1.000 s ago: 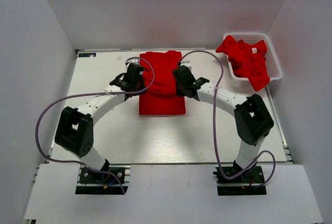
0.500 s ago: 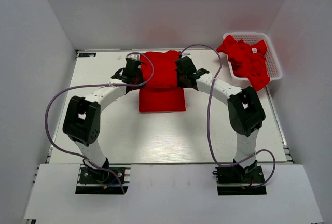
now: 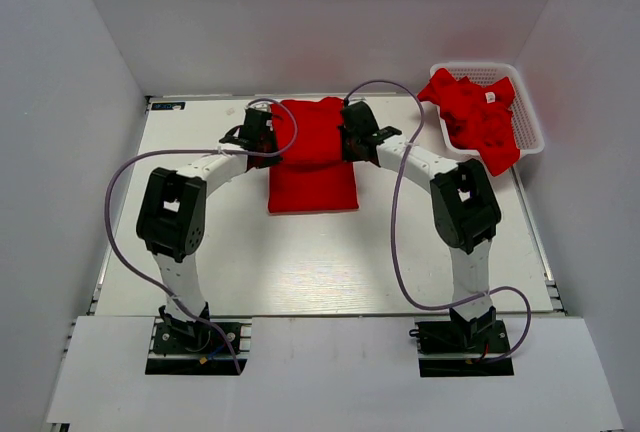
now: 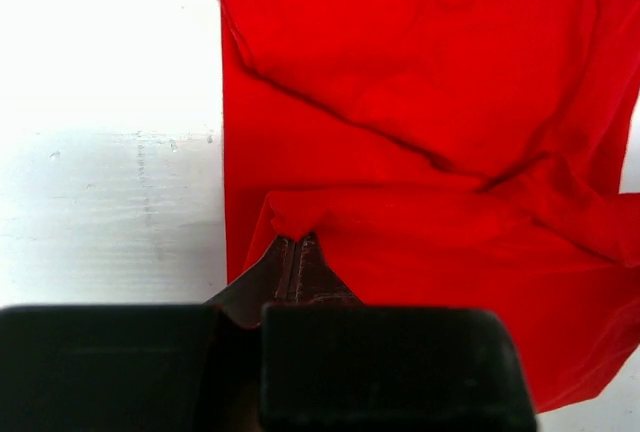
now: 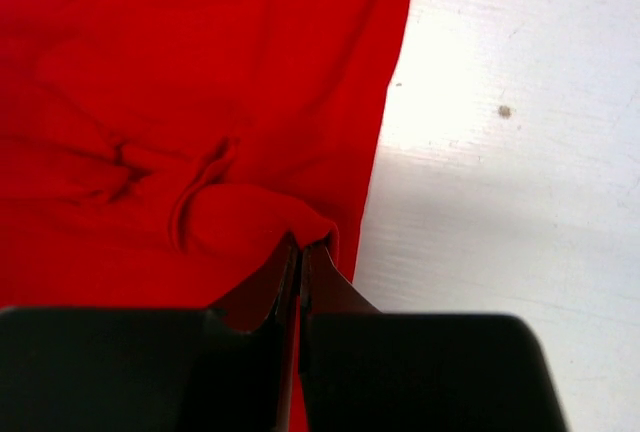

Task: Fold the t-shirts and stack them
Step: Fold the folded rectangular tshirt in 1/3 of the way

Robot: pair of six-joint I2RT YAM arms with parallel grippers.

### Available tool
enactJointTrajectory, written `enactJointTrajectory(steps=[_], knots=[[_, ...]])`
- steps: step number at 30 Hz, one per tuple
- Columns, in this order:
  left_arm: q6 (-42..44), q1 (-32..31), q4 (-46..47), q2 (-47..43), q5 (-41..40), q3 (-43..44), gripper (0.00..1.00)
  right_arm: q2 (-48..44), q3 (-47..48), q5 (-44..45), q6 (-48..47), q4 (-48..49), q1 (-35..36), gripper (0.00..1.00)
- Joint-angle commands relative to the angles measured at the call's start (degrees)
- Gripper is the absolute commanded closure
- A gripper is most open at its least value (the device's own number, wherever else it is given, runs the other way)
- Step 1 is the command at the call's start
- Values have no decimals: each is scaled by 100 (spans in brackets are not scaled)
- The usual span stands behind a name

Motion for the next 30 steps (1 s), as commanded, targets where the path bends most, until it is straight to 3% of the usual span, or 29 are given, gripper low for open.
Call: enactJointTrajectory(steps=[1,11,14,15,16,17,19,21,24,27,30], knots=[[20,81,146,5,216,257,100,137,336,-44,-122,300,-87,100],[-85,186,102,252,163,432,100,568,653,-290,-78,274,-219,100],[-146,186,-29,366,163,599,100,691,749,-299,1,352,-254,85],[-147,186,-82,436,163,652,88,744,793,-325,-25,388,-280,79],[-208,247,-135,489,163,705,53,770,829,-300,-16,397,-289,61],[-208,248,-135,489,163,819,29,779,899,-204,-34,536,-307,51],[-208,300,-135,550,101,986,0,840,1048,-36,-121,669,-359,34],[-208,362,-231,612,-3,1407,0,902,1504,-9,-174,626,-438,28],[-208,485,-661,674,-162,2023,0,929,1770,-149,-253,415,-535,10],[-95,546,-812,377,-162,1972,0,412,1280,-255,-438,554,-535,10],[-33,546,-471,-228,240,1096,0,-256,524,-867,-666,643,-509,10]])
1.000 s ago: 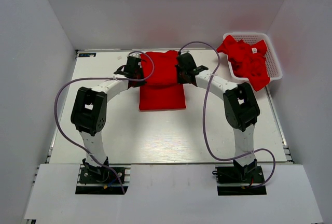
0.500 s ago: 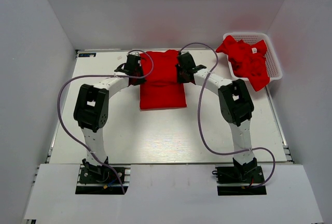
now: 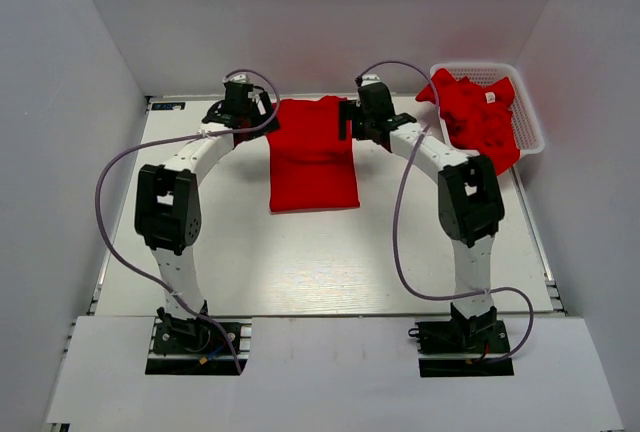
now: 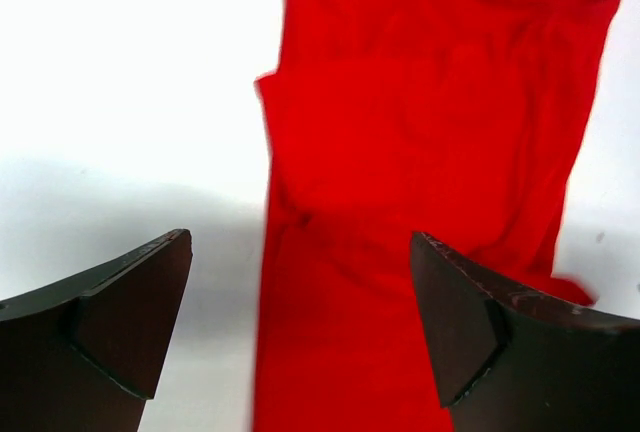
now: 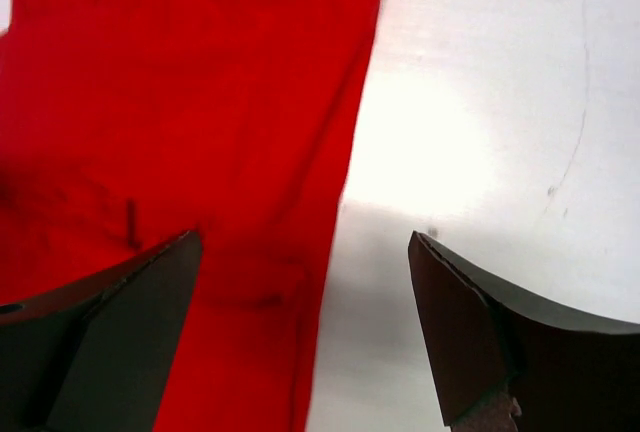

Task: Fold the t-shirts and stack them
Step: Fold the folded rectangular tshirt in 1/3 of the way

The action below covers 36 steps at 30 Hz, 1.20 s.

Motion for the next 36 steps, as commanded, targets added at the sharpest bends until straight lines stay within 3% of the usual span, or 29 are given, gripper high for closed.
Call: enactJointTrajectory(steps=[1,7,15,24,31,36], knots=[[257,2,114,-936,349,-756,0,-841,-710,-695,-345,147,42,10],[391,-59,326,-1851,604,-2145,0,-1387,-1767,-2302,-600,278,165,10],[189,-59,475,-2774,1026,-3386,0,-720,-1522,-2841,-759,278,437,10],[136,-7,115,-3083,614,-3562,0,326,-187,-2639,-671,287,437,10],[136,-7,-60,-3083,613,-3377,0,1029,816,-1278,-512,699,376,10],[189,-7,-61,-3083,613,-3377,0,1031,1187,-1066,-539,447,349,10]])
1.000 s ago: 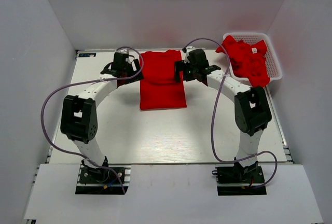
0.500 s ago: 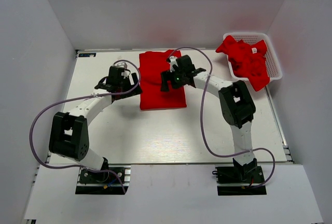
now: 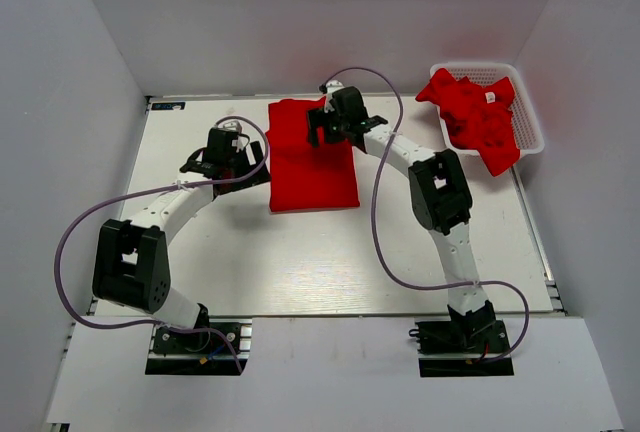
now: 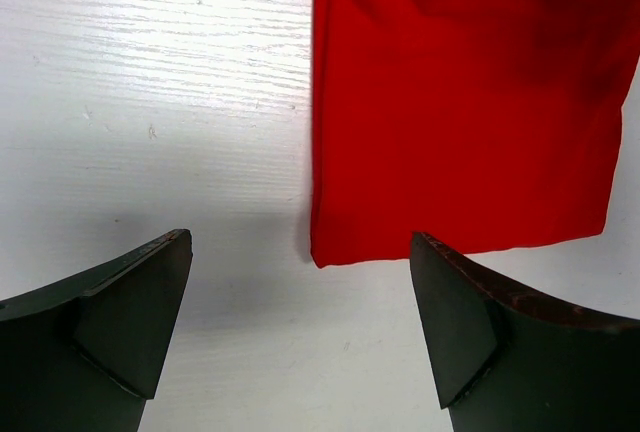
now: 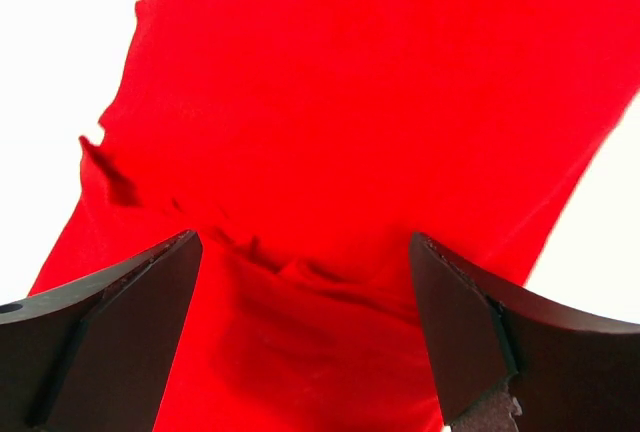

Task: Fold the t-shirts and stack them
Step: Fold the folded rectangular tshirt in 1/3 of the way

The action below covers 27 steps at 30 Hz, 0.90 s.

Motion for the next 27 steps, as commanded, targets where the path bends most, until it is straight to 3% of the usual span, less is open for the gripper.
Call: enactJointTrajectory(steps=[1,7,13,18,22,24,27], knots=[[81,24,-39,-259,-51,129,0,-300,183,355,-10,81,-57,10],[354,-90,171,75,440,129,0,-2151,-1934,952,543,124,-83,10],[539,-204,382,681,792,217,0,-3307,-4165,725,1133,-15,-198,10],[653,-319,436,1024,854,164,2,-3466,-4661,153,1221,-165,-242,10],[715,-371,488,1218,784,164,15,-3239,-4696,13,1247,-157,-268,10],[715,-433,488,1297,784,164,15,-3168,-4696,-171,1230,-139,-259,10],[715,-485,488,1350,845,-19,25,-2992,-4679,-330,1221,-104,-259,10]])
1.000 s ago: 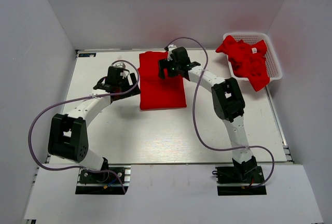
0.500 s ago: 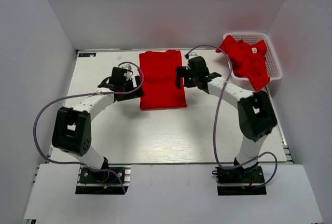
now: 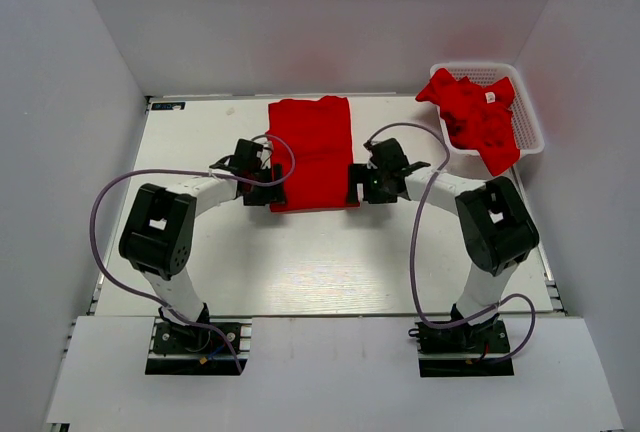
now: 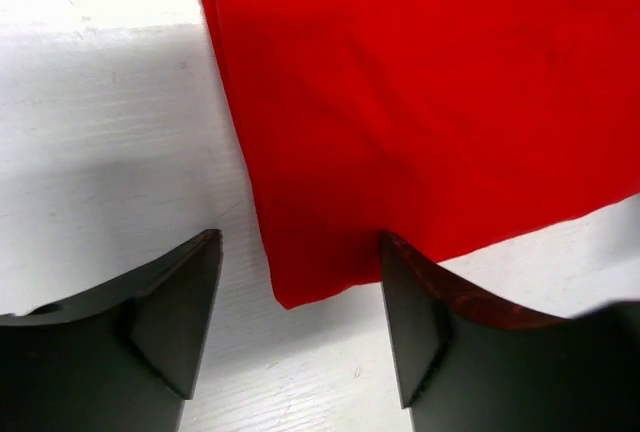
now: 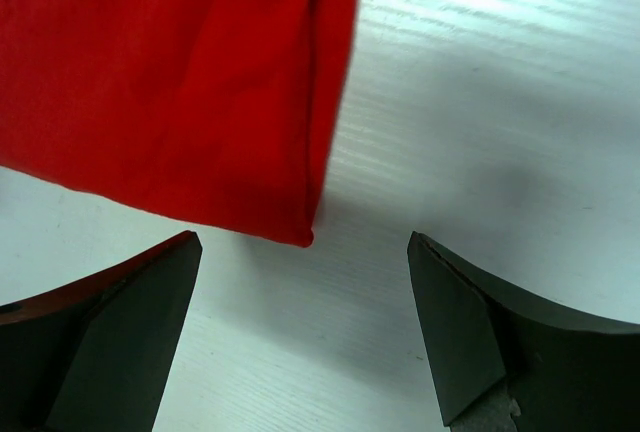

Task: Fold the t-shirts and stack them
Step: Fold the folded rectangular tshirt in 1/3 of the way, then grab one side of the 2/3 rectangular tshirt with both arms, then fold the long partially folded tshirt into a neat square

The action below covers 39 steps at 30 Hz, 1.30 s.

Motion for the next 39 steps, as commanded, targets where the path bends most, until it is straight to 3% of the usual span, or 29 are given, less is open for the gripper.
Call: enactJointTrajectory(steps=[1,4,7,10,11,16,17,22,26,30,35,39], knots=[[74,-62,88,-64,109,-134,27,186,40,-480,73,147,-8,10],[74,-62,150,-64,109,-284,30,301,-109,-860,152,428,-8,10],[74,-114,150,6,109,-336,43,301,-241,-1044,222,587,1,20],[22,-114,211,67,170,-407,54,249,-347,-1132,266,745,-17,39],[22,-167,211,67,170,-407,64,248,-355,-1098,275,737,-8,55],[-40,-167,264,-81,118,-635,82,56,-583,-1071,346,754,-17,91],[-40,-167,264,-82,118,-636,100,20,-662,-1054,363,832,-17,98],[-40,-220,203,-459,188,-802,100,-392,-961,-931,232,772,10,100],[-409,-273,-183,-1398,327,-1232,100,-1007,-1374,-842,205,342,36,100],[-769,-396,-674,-2576,513,-1768,100,-2209,-2146,-1132,275,166,71,100],[-822,-528,-1378,-3797,882,-1656,100,-3301,-2491,-1308,162,-510,168,100],[-761,-528,-1792,-4072,716,-1146,100,-4091,-2272,-1406,12,-626,185,100]])
